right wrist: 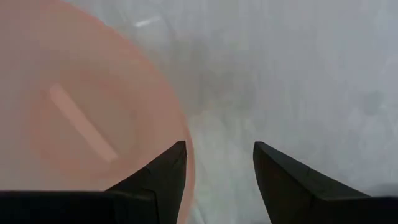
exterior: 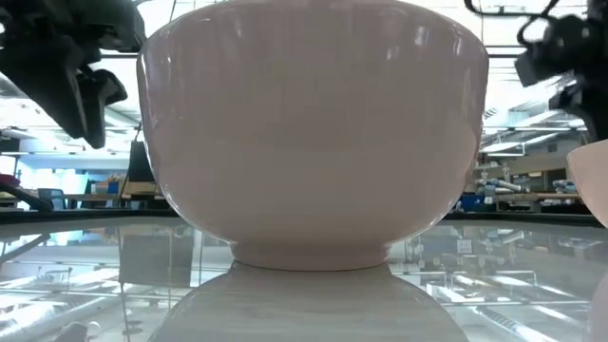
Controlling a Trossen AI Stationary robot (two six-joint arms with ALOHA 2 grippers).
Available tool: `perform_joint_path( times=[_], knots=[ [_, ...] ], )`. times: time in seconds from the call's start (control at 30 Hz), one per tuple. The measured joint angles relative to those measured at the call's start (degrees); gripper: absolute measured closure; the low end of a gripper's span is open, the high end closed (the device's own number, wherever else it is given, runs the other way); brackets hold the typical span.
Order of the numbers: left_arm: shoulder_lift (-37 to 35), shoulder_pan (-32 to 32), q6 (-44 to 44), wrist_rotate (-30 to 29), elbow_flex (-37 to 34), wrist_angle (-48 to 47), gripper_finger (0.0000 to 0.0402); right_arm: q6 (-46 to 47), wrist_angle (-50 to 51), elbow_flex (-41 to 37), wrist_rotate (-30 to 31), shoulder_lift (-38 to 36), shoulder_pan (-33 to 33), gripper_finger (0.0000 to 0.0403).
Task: Nest bowls inside each other
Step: Stack the orange bowl on top of the white bowl
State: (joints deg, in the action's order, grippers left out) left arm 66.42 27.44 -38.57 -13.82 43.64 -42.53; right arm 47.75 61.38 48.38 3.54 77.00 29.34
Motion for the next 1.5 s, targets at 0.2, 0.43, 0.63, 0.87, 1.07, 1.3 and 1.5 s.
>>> perform_joint_path(
  times=[0.2, 0.43, 0.63, 0.87, 1.07, 1.3, 1.5],
  knots=[
    [-0.36, -0.37, 0.08, 1.03, -0.01, 0.57, 0.0221, -4.25, -4.49, -2.45, -2.17, 4.41, -1.25, 0.0229],
    [-0.97, -3.52, 0.76, 1.02, 0.02, 5.63, 0.0221, -13.72, -13.10, -2.41, -1.91, 4.35, -4.46, 0.0381],
    [-1.32, -9.57, 6.30, 1.03, 0.02, 13.97, 0.0221, -19.38, -18.93, 1.11, 12.45, 2.04, -6.95, 0.0384],
    [-1.27, -15.11, 11.24, 0.98, 0.02, 19.32, 0.0221, -24.29, -22.75, 9.96, 36.87, 1.51, -9.35, 0.0392],
    [-1.27, -16.09, 14.25, 0.98, 0.02, 19.35, 0.0221, -36.78, -37.12, 14.46, 28.25, 1.50, -10.74, 0.0393],
    [-1.75, -15.38, 12.47, 2.14, 0.02, 15.52, 0.0221, -40.41, -52.03, 14.50, 12.34, 9.20, -13.64, 0.0393],
    [-2.54, -12.71, 6.28, 7.52, 0.02, 4.84, 0.0221, -42.41, -54.06, 17.17, 9.16, 18.93, -14.51, 0.0351]
  ],
)
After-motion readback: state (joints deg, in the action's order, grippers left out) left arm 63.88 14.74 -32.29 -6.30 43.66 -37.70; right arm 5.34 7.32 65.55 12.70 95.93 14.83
